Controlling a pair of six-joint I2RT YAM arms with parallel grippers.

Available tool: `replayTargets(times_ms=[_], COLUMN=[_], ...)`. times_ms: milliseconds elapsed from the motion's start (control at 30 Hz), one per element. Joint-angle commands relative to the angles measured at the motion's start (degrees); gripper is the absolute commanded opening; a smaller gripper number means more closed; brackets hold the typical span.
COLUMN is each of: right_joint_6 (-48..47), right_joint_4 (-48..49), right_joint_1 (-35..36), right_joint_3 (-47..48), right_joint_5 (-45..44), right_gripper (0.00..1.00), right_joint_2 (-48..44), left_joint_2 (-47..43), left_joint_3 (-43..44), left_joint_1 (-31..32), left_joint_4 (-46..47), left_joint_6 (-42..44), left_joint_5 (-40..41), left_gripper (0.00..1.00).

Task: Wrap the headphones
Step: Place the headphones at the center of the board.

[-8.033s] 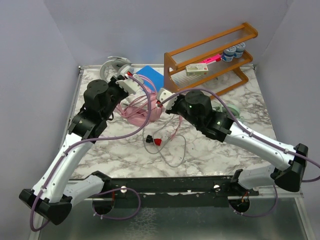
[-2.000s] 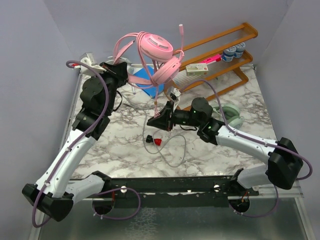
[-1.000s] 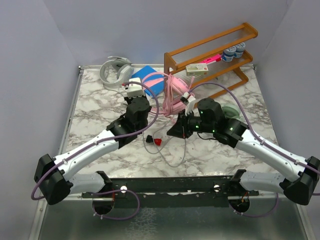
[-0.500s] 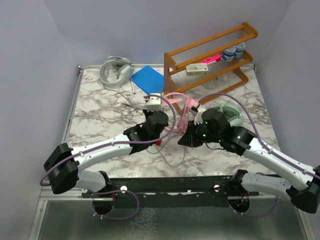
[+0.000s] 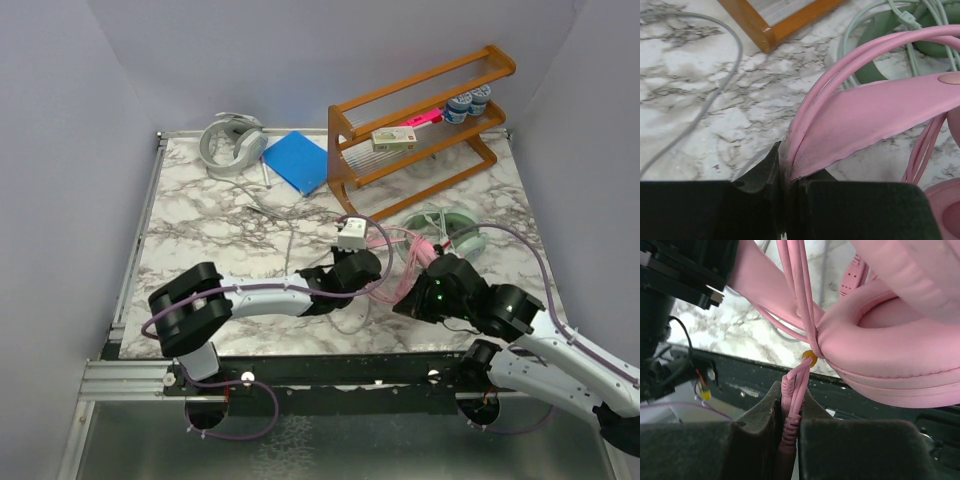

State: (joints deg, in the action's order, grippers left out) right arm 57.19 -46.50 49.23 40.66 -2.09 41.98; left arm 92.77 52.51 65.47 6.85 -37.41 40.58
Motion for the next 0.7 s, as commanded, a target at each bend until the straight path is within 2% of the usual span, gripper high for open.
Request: replayTargets(times_ms=[0,300,467,567,667], right_joint_6=[7.7,12.8,17.4,13.3,10.3], right_joint_4=[-5.9,-9.9,-6.8,-0.8,1.1], right_joint_1=[0.0,0.0,0.0,0.0,-0.4], right_joint_3=[0.5,-1.1,-4.4,-6.2,-4.8], right_joint_5=[-15.1,-19.8,-24.8,-26.3,-28.8], right_gripper=[0.01,0.0,0.01,0.0,0.01], right_joint_2=[-3.9,2.0,0.6,1.7,5.3], left_joint_2=[5.7,14.5,20.6,23.4,26.3], left_joint_3=[5.9,12.9,18.5,21.4,25.0], left_joint_1=[0.5,0.5,0.5,0.5,0.5], left_joint_4=[3.4,7.5,6.8,6.3,3.8], left_joint_6=[-4.0,1.9,1.9,1.8,3.5], left_joint_5=[-6.8,-21.4,-24.8,-25.4,-24.6], left_gripper=[0.0,0.0,0.0,0.0,0.0])
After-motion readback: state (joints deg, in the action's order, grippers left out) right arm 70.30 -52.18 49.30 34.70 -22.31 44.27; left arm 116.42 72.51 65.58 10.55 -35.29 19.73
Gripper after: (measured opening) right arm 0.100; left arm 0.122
